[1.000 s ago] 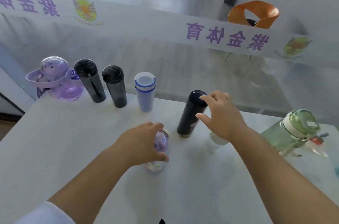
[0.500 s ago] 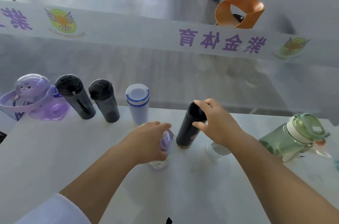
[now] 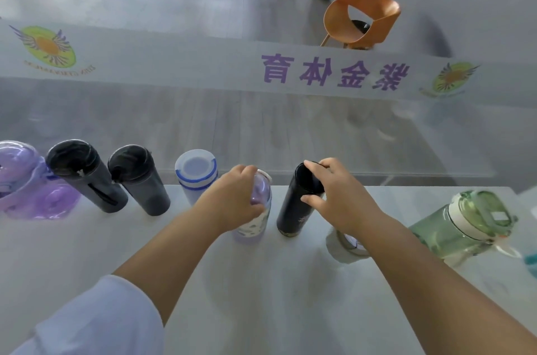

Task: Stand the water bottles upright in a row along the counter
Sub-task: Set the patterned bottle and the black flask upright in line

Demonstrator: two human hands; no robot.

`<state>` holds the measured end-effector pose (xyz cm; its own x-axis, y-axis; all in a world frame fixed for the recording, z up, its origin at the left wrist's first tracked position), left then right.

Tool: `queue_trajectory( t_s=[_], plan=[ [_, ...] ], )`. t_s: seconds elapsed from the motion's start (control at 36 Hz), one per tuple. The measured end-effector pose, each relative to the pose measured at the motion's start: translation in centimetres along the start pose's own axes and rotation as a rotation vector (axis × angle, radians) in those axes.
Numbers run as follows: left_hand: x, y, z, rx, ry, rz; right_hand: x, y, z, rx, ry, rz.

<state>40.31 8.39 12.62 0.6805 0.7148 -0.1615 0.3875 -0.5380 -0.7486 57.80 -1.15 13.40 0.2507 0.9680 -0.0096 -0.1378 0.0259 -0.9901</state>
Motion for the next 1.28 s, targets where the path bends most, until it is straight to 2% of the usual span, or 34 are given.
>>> queue_trajectory(
  t_s=[0.22, 0.78, 1.03, 1.08, 1.19, 1.28],
  plan=[
    [2.6, -0.2, -0.6, -0.044, -0.036, -0.1, 2.4, -0.4, -1.6, -0.007, -0.025, 0.028],
    [4.6, 0.7, -0.1, -0.162, -0.035, -0.178, 4.2, -1.1, -4.2, 0.02, -0.012, 0.125],
    [4.2, 0.4, 0.0, -0.062, -0.013, -0.22, 4.1, -1.7, -4.5, -0.016, -0.03, 0.161],
    [3.8, 0.2, -0.2, -0.004, 0.011, -0.281, 3.8, -2.1, -4.7, 0.0, -0.048, 0.132],
    [2.5, 0.2, -1.1, 0.003, 0.075, -0.478, 2.3, -3.2, -5.5, 0.016, -0.076, -0.058],
    [1.2, 0.9, -2.3, -0.031, 0.117, -0.519, 0.6, -3.7, -6.7, 0.013, -0.069, -0.107]
  ],
)
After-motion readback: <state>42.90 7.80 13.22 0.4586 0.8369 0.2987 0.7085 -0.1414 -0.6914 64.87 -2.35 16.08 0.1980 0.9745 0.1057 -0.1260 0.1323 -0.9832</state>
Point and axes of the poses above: each hand's wrist, its own x-axis towards the middle knuckle, its own y-axis out of the palm, z = x × y, the point moved 1 cm from there along x, towards the middle knuckle, and after that the axes turned 13 degrees about -x, right-handed, at the moved point
